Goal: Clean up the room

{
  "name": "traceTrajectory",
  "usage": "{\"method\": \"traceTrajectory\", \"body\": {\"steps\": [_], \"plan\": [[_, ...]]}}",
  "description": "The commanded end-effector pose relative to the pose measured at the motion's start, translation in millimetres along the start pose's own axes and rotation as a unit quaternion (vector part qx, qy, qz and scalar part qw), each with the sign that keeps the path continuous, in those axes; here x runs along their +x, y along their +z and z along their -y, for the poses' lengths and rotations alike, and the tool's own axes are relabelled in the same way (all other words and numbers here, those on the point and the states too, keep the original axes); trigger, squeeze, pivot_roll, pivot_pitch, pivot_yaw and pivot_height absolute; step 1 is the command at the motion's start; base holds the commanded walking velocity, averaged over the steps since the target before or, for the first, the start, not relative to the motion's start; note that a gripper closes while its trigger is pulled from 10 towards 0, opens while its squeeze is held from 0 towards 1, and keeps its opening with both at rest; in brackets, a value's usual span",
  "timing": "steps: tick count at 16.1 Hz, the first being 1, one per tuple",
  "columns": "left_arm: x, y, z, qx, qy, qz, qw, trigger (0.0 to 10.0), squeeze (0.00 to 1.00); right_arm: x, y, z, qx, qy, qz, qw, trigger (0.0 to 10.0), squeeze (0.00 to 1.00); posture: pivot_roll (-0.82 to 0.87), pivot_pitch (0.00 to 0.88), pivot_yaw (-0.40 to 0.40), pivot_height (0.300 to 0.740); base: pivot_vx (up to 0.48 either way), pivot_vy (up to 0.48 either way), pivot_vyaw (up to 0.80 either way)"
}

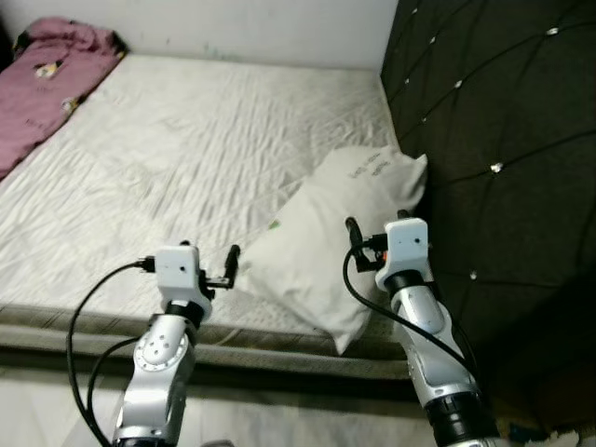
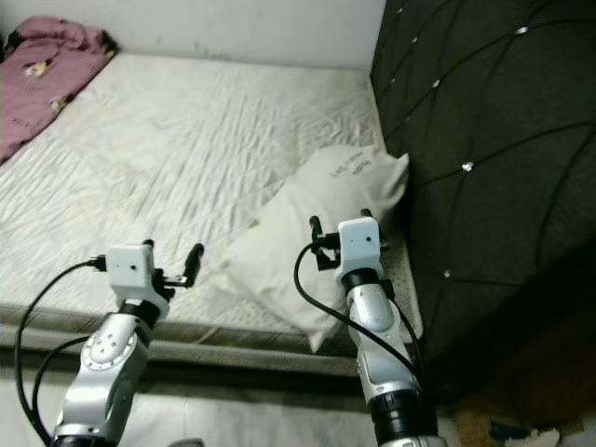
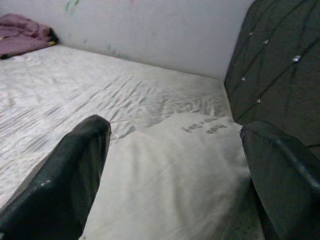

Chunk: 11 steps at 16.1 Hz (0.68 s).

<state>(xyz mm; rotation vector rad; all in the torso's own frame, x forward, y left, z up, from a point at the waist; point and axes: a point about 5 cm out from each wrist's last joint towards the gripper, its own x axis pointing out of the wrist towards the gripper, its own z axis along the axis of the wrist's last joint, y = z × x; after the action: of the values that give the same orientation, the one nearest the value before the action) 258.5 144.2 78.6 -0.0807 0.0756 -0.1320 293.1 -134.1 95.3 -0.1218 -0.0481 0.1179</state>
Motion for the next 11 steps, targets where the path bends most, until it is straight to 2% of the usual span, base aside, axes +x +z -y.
{"method": "traceTrajectory", "body": {"steps": [1,8,11], "plan": [[-0.3,0.4,3.5,-0.001,-0.010,0.002,1.000,10.0,0.00,0.5,-1.3,1.8,-0.001,-0.002,-0.005,1.000,10.0,0.00,0.02,0.000,-0.003,0.740,0.371,0.000,0.00],[0.2,0.1,3.7,-0.003,-0.012,0.001,1.000,10.0,0.00,1.2,-1.1,1.8,-0.001,-0.002,-0.005,1.000,10.0,0.00,0.02,0.000,-0.001,0.740,0.369,0.000,0.00],[0.4,-1.6,2.1,-0.003,-0.005,-0.007,1.000,10.0,0.00,1.1,-1.8,1.7,0.000,-0.003,-0.006,1.000,10.0,0.00,0.02,0.000,-0.001,0.740,0.000,0.000,0.00]]}}
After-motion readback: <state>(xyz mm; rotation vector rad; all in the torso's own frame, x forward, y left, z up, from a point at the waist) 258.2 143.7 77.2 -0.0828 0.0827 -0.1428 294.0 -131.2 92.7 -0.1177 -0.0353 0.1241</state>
